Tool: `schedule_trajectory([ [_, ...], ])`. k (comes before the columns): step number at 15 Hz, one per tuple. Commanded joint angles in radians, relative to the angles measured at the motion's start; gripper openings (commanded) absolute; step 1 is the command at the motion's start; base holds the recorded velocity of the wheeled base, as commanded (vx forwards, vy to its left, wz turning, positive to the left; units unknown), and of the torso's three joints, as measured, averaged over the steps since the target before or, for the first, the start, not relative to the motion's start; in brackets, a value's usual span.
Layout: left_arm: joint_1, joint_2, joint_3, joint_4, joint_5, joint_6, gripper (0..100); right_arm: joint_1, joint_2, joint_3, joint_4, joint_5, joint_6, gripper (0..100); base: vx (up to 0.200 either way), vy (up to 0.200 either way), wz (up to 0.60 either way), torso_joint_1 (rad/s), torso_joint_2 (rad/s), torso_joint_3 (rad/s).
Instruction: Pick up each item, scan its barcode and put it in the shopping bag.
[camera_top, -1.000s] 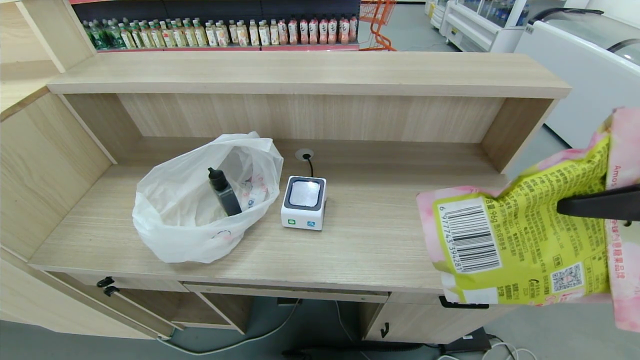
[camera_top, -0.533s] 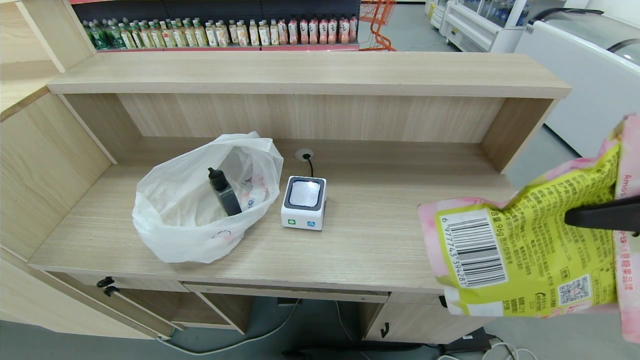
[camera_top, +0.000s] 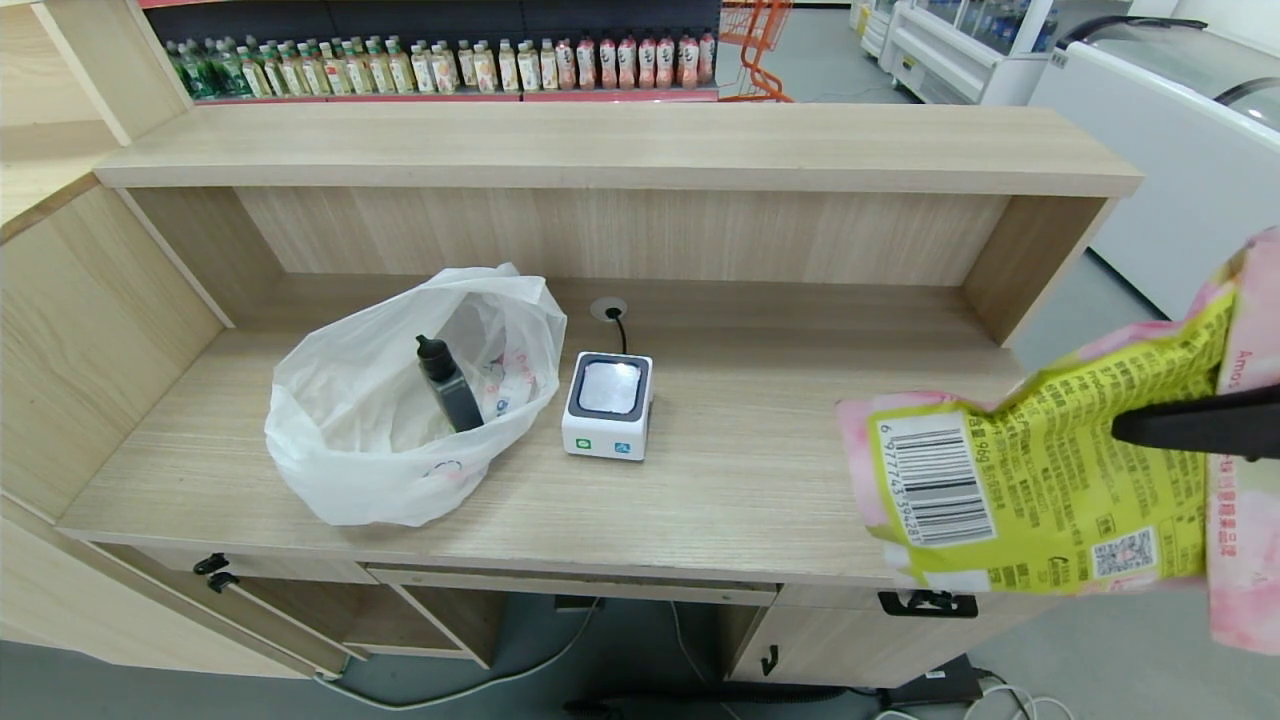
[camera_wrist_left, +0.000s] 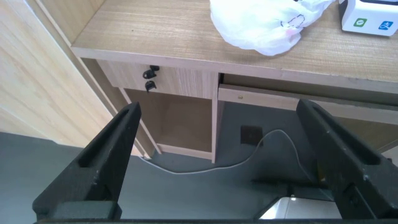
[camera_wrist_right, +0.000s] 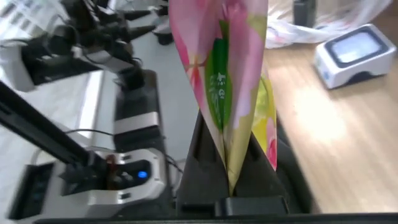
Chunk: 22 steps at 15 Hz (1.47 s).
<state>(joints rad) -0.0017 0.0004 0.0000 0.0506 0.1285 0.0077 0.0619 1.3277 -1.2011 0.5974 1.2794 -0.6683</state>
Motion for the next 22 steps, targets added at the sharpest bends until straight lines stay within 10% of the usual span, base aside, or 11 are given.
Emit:
schedule_trajectory([
  [1,0.0,0.0,0.0,0.0,0.0,0.0,100,-0.042,0.001,-0.002,-0.013,-0.026,-0.043,0,0.0,0.0,0.0,0.0,0.0,0.0],
  [8,0.0,0.0,0.0,0.0,0.0,0.0,100,-0.257,0.012,0.001,-0.177,-0.224,-0.336,0,0.0,0.0,0.0,0.0,0.0,0.0],
  [22,0.0,0.001,0.0,0.0,0.0,0.003,100,-0.278,0.081,-0.006,-0.251,-0.268,-0.395,0,0.0,0.057,0.0,0.0,0.0,0.001],
])
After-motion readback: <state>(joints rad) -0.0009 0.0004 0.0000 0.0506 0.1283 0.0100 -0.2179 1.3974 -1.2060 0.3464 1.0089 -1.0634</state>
